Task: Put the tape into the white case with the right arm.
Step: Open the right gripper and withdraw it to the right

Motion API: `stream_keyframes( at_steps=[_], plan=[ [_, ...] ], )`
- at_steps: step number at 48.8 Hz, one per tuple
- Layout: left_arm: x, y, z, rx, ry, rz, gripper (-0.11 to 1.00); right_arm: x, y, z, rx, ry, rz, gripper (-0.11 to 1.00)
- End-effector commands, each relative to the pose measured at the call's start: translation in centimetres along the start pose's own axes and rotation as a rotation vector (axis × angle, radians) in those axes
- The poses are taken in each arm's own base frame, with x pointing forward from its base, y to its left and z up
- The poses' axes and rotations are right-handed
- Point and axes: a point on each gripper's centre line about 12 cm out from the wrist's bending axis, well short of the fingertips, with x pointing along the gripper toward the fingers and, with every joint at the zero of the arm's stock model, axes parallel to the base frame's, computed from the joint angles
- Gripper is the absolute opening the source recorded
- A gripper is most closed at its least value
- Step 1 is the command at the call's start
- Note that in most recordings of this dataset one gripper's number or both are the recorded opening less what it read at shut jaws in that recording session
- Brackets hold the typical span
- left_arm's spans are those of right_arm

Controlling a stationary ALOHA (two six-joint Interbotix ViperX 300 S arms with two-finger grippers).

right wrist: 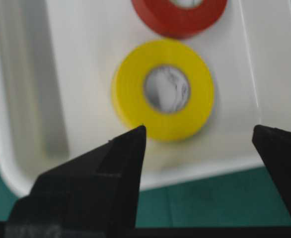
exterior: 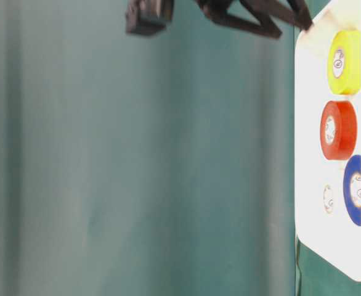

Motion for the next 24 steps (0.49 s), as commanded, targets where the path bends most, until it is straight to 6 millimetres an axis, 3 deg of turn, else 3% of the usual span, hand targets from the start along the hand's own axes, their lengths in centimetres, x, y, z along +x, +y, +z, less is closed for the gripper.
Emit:
stream_keyframes(
  at_steps=[1, 16, 24],
  plan=[
    [0.0, 0.0, 0.5, -0.001, -0.012, 0.004, 0.0, -1.5, -0.1, 0.0, 0.02, -0.05, -0.001, 0.64],
    [0.0, 0.0, 0.5, -0.001, -0.011, 0.004, 0.0, -4.5, 0.3, -3.4, 0.13, -0.091, 0.006, 0.64],
    [0.0, 0.0, 0.5, 0.001, -0.012, 0.004, 0.0, -4.8, 0.8, -3.6, 0.123, -0.118, 0.031, 0.64]
  ],
)
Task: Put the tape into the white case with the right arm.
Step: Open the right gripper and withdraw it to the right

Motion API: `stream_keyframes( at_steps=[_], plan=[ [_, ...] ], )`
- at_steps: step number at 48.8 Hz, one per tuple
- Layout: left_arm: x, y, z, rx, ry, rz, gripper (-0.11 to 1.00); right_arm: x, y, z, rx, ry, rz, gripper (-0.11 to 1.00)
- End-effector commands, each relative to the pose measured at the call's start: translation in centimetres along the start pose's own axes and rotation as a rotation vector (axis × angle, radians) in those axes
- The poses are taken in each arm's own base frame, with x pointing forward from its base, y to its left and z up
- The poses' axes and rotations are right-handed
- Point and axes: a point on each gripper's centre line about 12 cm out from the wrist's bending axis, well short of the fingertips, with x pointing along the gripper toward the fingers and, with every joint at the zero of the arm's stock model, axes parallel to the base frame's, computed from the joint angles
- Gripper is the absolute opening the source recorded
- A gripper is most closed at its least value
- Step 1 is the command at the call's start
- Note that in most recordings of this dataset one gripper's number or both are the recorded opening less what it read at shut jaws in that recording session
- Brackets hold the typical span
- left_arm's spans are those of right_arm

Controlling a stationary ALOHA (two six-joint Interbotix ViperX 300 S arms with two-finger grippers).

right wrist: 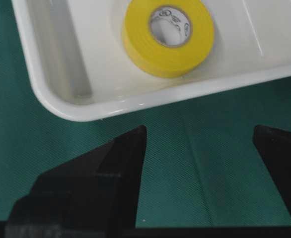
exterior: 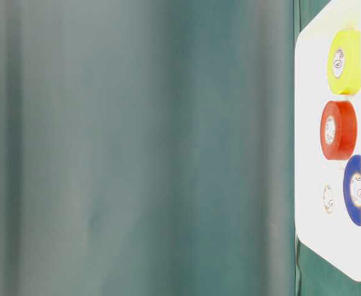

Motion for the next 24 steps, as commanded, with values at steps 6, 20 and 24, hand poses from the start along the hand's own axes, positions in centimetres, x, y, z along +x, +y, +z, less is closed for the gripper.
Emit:
stream_keyframes(
  at_steps=[6, 20, 24],
  plan=[
    [0.0, 0.0, 0.5, 0.001, -0.011, 0.003, 0.0, -0.2, 1.2, 0.6, -0.025, -0.039, 0.053, 0.64],
    [0.0, 0.0, 0.5, -0.001, -0.011, 0.003, 0.0, -1.1, 5.2, -0.7, -0.138, -0.036, 0.193, 0.64],
    [0.0, 0.0, 0.5, -0.001, -0.012, 0.003, 0.0, -1.6, 6.6, -1.1, -0.182, -0.046, 0.247, 0.63]
  ],
)
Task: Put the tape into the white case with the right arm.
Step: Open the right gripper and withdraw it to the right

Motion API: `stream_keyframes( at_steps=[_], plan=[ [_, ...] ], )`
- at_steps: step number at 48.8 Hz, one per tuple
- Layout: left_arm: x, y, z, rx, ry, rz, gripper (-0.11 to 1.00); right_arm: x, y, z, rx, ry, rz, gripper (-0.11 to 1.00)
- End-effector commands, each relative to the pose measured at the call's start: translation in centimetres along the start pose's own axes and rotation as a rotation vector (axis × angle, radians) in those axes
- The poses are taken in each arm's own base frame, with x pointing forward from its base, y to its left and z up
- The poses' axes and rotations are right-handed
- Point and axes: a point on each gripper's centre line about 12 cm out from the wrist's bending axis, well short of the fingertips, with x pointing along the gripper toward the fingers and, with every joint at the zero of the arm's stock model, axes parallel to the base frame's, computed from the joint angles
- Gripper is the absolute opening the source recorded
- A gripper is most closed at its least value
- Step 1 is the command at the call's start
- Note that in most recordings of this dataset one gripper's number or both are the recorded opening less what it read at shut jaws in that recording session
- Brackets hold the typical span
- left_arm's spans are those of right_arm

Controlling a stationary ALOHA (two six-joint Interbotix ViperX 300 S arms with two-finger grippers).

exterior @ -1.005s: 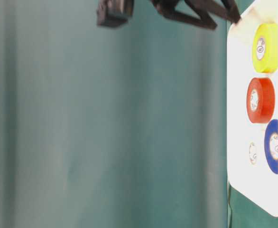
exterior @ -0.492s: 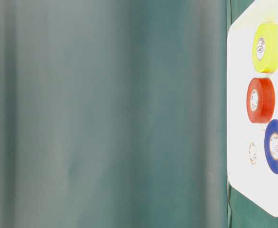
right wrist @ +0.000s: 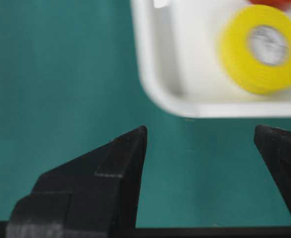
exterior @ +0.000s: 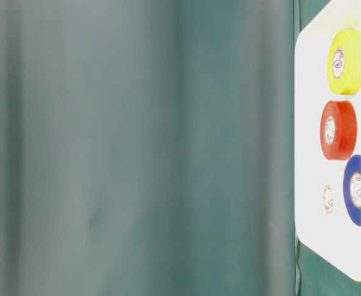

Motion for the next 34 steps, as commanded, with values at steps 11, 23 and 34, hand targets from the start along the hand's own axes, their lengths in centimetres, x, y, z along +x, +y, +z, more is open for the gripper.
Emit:
stream_keyframes(
  at_steps=[11, 23, 34],
  plan=[
    [0.0, 0.0, 0.5, 0.001, -0.011, 0.003, 0.0, -1.1, 4.2, -0.6, -0.135, -0.033, 0.159, 0.63],
    [0.0, 0.0, 0.5, -0.001, -0.012, 0.003, 0.0, -1.6, 6.1, -2.1, -0.206, -0.017, 0.237, 0.63],
    [0.0, 0.0, 0.5, -0.001, -0.011, 0.003, 0.0, -1.7, 6.6, -2.6, -0.228, -0.007, 0.257, 0.63]
  ],
)
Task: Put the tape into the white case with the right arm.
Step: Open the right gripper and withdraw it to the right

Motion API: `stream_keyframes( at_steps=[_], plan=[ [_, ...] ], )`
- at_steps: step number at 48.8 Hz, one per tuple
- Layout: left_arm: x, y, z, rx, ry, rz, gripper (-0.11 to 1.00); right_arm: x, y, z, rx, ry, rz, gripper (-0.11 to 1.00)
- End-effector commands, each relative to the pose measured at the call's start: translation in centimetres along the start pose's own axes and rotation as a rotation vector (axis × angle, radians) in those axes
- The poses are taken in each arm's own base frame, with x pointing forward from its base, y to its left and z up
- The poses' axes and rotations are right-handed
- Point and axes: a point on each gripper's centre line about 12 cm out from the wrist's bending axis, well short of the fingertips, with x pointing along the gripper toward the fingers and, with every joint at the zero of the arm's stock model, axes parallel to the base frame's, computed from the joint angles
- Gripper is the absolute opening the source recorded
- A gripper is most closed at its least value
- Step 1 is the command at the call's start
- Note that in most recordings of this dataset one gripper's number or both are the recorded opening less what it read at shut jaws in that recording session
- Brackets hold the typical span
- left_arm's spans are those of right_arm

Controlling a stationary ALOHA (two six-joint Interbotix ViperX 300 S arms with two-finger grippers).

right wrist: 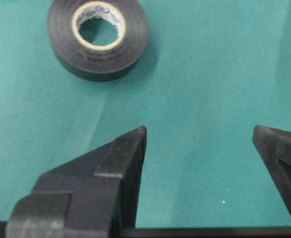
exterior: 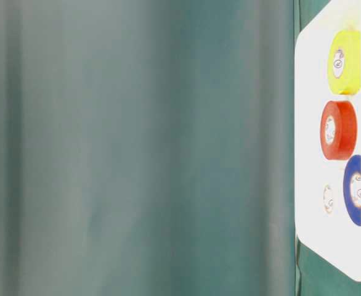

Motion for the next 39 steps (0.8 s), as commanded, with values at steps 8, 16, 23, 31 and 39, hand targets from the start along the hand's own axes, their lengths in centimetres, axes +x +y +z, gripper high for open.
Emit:
stream_keyframes(
  at_steps=[8, 16, 23, 31, 39],
  plan=[
    [0.0, 0.0, 0.5, -0.001, -0.011, 0.003, 0.0, 0.0, 0.1, 0.4, -0.01, -0.013, 0.008, 0.63],
    [0.0, 0.0, 0.5, -0.001, -0.012, 0.003, 0.0, 0.0, 0.2, 0.5, -0.011, -0.016, 0.008, 0.63],
    [0.1, 0.0, 0.5, 0.001, -0.011, 0.003, 0.0, 0.0, 0.2, 1.1, -0.015, -0.035, 0.015, 0.63],
    [0.0, 0.0, 0.5, 0.001, -0.012, 0.003, 0.0, 0.6, 0.6, 2.4, -0.015, -0.061, 0.045, 0.62],
    [0.0, 0.0, 0.5, -0.001, -0.012, 0.003, 0.0, 2.8, 0.8, 3.9, -0.022, -0.019, 0.055, 0.62]
  ],
)
